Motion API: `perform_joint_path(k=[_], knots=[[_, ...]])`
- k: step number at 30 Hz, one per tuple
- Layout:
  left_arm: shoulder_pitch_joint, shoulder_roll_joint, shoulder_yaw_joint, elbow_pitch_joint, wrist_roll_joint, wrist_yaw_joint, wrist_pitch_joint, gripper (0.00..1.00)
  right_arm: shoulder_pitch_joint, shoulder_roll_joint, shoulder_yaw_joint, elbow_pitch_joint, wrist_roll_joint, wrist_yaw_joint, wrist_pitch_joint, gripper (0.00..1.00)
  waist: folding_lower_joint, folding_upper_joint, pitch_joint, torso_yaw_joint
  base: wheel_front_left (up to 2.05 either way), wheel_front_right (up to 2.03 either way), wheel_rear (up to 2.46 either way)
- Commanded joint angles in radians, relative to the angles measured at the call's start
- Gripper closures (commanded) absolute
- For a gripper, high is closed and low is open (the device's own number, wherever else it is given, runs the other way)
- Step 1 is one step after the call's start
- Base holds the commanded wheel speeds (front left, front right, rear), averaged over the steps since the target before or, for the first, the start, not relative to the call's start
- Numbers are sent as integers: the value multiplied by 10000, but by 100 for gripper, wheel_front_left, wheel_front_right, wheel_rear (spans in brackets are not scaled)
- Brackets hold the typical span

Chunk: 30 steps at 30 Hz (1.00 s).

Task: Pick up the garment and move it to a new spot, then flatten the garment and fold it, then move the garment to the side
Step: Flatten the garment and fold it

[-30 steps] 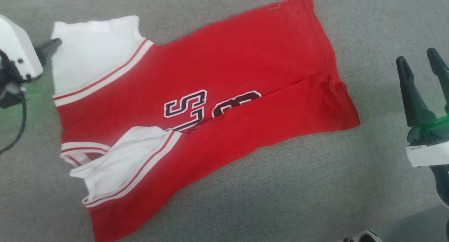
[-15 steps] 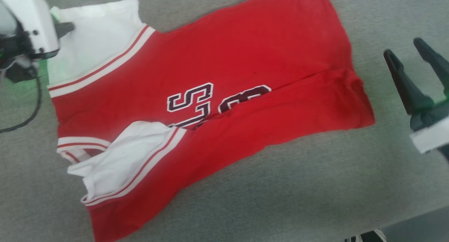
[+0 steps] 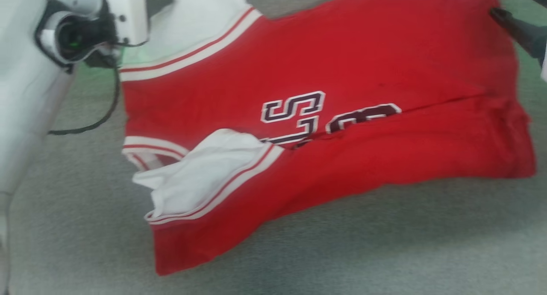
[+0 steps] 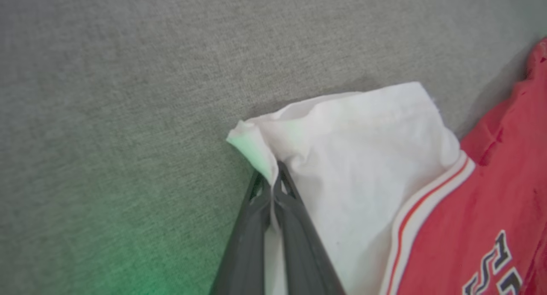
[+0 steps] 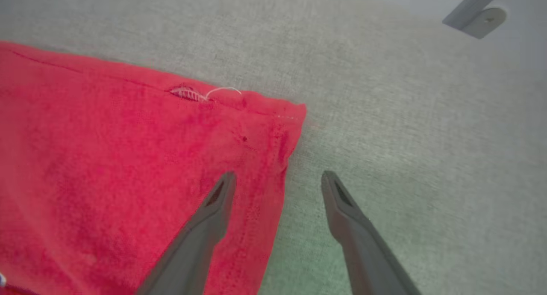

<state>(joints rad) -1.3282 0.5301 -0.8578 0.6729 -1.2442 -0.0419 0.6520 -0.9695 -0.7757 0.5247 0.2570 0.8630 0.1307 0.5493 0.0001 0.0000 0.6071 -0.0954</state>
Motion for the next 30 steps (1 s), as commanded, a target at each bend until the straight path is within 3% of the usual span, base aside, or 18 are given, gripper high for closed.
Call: perform_joint_path(k=[1, 10, 11, 12, 13, 22, 26, 30], knots=[[120, -301, -252, 213, 106, -176, 28, 100, -589, -34, 370, 560, -8, 0, 363, 0, -1, 0, 188, 466, 0, 0, 0], [10, -876, -475, 600, 178, -582, -212, 100, -1532, 116, 1468, 2060, 735, -1, 1541, 0, -1, 0, 281, 838, 0, 0, 0], [-5, -927, -451, 636, 160, -635, -297, 100, -1612, 163, 1546, 2170, 826, -1, 1516, 12, -1, 0, 278, 852, 0, 0, 0], [0, -982, -419, 665, 121, -672, -403, 100, -1656, 210, 1534, 2390, 940, -1, 1483, 51, -1, 0, 258, 867, 0, 0, 0], [44, -1051, -383, 688, 64, -704, -511, 100, -1677, 228, 1651, 2495, 983, 0, 1501, 100, -1, 0, 199, 897, 0, 0, 0], [421, -962, 24, -16, -407, -893, -1998, 100, -1563, -118, 1876, 2599, 1527, -1, -152, 100, -1, 0, -891, 1243, 0, 0, 0], [1261, -316, 115, -1720, -794, -880, -2744, 100, -876, -519, 2055, 1857, 2013, 0, -787, 100, -1, 0, -1532, 1414, 0, 0, 0], [2713, 690, -64, -3577, -938, -881, -3378, 100, 172, -1285, 2231, 921, 2436, -3, -1203, 100, -1, 0, -2048, 1534, 0, 0, 0]])
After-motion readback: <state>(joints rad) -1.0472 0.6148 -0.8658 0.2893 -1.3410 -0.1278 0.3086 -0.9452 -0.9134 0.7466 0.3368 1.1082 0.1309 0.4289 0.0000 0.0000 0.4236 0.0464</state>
